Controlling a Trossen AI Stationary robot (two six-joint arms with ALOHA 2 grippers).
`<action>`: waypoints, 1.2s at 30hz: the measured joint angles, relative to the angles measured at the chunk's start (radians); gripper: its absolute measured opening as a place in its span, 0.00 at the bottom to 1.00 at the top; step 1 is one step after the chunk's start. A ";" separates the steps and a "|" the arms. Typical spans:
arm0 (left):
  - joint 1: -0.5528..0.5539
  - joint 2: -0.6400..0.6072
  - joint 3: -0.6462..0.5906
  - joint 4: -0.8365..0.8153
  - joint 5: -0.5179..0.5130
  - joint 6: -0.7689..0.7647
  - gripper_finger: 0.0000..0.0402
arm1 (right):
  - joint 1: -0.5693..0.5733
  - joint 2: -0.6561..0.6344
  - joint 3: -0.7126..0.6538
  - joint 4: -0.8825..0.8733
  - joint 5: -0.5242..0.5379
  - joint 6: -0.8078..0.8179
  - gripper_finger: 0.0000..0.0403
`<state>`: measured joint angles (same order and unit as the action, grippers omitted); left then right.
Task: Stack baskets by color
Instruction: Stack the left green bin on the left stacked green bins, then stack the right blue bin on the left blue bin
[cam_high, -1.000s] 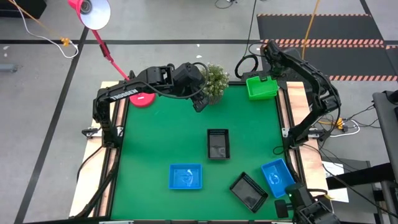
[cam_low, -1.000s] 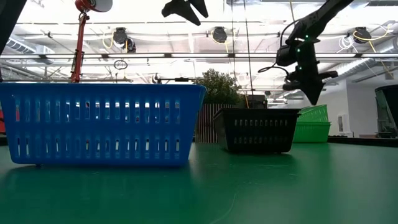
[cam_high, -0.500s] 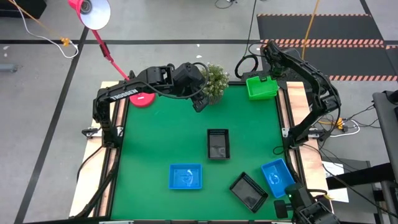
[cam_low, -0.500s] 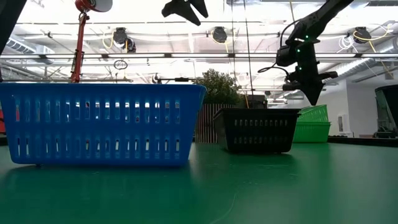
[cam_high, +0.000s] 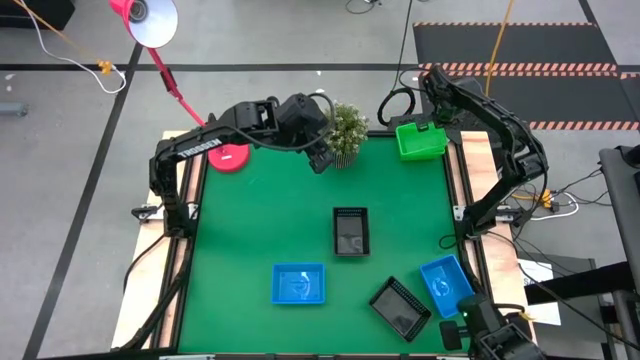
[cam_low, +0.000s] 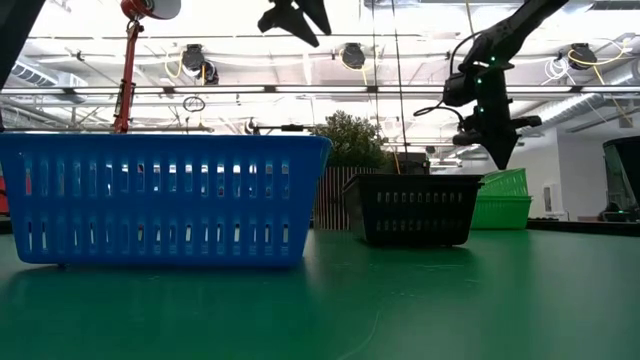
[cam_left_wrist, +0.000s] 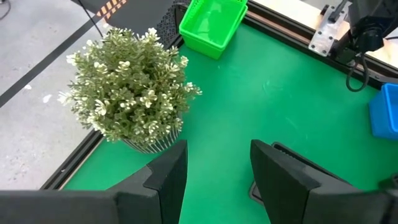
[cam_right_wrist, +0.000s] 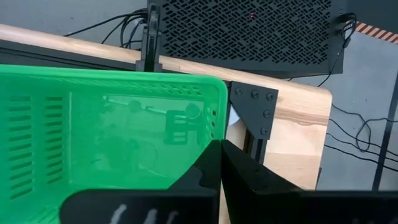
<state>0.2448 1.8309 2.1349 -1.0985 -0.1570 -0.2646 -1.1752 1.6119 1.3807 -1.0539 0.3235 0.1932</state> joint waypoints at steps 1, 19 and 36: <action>0.003 0.000 0.000 0.000 0.000 0.001 0.44 | 0.000 0.000 -0.005 0.006 0.012 -0.001 0.00; 0.004 0.000 0.000 -0.001 0.003 0.025 0.44 | 0.025 -0.078 0.025 0.026 -0.082 -0.024 0.00; 0.004 0.000 0.000 -0.097 0.002 0.046 0.44 | 0.583 -0.484 0.103 -0.148 -0.304 0.451 0.00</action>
<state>0.2485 1.8313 2.1349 -1.1957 -0.1548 -0.2188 -0.5920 1.1276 1.4841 -1.2019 0.0198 0.6439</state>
